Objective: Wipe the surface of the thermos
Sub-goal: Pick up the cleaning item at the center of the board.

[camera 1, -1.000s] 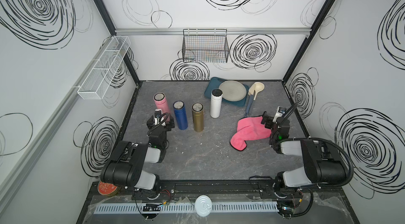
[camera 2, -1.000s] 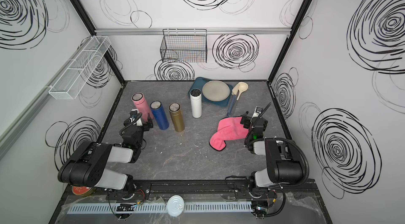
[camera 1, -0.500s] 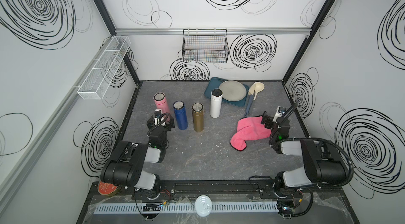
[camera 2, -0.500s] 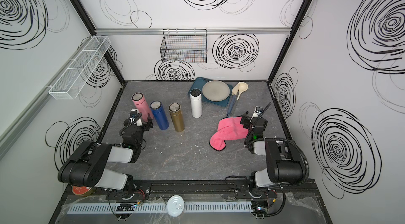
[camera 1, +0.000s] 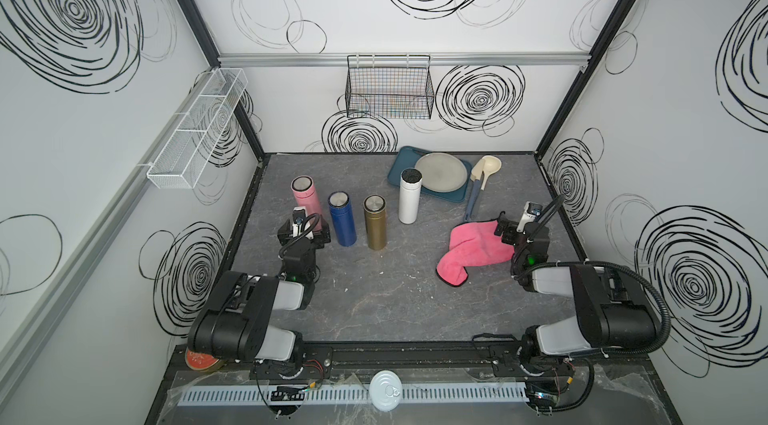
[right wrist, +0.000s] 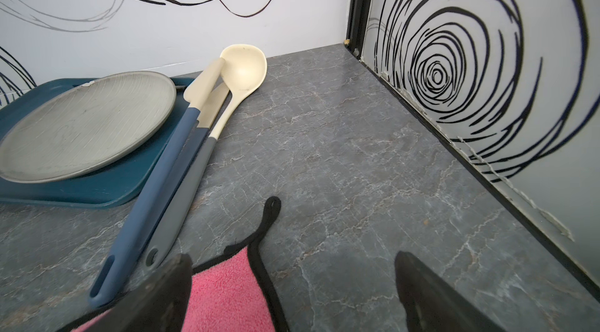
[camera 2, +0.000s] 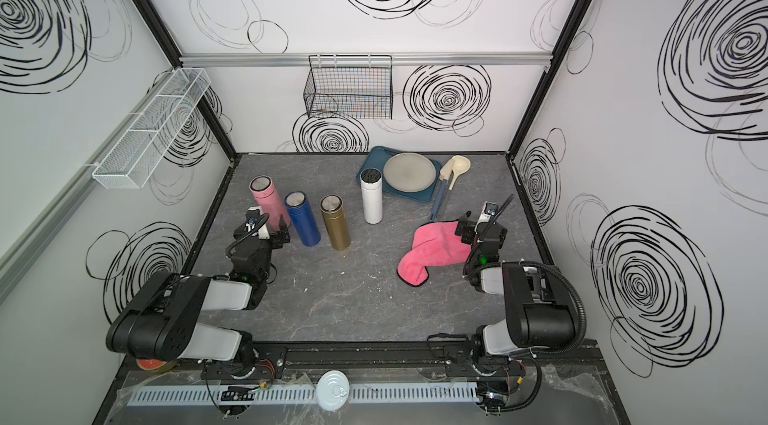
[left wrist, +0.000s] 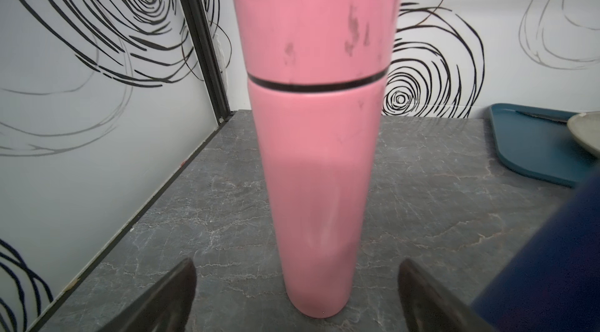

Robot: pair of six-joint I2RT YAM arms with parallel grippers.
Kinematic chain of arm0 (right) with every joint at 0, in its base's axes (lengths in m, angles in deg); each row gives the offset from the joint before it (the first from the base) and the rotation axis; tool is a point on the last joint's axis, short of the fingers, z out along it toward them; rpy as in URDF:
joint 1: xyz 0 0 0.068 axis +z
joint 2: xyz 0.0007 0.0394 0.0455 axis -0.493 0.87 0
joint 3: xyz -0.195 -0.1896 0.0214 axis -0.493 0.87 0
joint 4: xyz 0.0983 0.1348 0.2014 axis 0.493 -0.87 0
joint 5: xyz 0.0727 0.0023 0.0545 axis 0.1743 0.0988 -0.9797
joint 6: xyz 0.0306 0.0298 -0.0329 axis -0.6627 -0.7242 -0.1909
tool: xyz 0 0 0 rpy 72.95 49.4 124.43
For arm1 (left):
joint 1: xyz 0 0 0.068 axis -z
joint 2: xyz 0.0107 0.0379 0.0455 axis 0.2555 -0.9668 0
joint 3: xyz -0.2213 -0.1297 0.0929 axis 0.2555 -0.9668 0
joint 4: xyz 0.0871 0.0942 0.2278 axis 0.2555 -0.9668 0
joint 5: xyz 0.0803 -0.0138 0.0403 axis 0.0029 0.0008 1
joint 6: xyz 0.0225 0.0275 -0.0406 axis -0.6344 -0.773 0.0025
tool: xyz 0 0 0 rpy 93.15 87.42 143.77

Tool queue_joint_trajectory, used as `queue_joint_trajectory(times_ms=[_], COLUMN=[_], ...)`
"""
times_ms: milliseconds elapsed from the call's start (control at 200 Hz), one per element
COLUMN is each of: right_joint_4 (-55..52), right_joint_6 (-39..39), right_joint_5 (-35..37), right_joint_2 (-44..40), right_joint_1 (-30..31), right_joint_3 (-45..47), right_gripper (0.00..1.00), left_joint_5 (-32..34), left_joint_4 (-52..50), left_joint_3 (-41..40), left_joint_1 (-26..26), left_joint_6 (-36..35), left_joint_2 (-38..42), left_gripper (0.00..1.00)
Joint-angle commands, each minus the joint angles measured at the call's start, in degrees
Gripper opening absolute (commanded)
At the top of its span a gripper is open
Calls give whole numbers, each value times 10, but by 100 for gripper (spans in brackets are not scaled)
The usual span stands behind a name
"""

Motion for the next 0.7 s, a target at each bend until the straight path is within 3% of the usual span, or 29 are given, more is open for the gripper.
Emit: queue_joint_trajectory(times_ms=[0,70,160,250,375,475,570,695], right_joint_4=[9,0,-164,-217,-345,-494,-538,-541], right_joint_6=[7,14,-25,-33,-81,-209,-254,-310], right_joint_5=[18,37,121,112,99,82,70,39], right_joint_2=[-20,-39,-86,-97,-134,-177,-212,-282], right_joint_1=[8,14,32,35,51,39,29,9], right_joint_3=[5,8,-62,-89,-152,-217,-231,-183], right_gripper=[100,100,100,100,100,100,100,100], left_joint_5=[108,140,132,126,115,133,118,50], left_joint_4=[-85,-160,-169,-217,-417,-472,-447,-338], left_joint_3=[15,29,17,23,90,98,49,-65], left_joint_1=[15,15,18,19,19,25,26,21], left_joint_6=[13,43,46,57,116,148,160,172], left_joint_2=[88,132,164,199,263,315,385,505], left_gripper=[99,99,99,99,99,99,99,99])
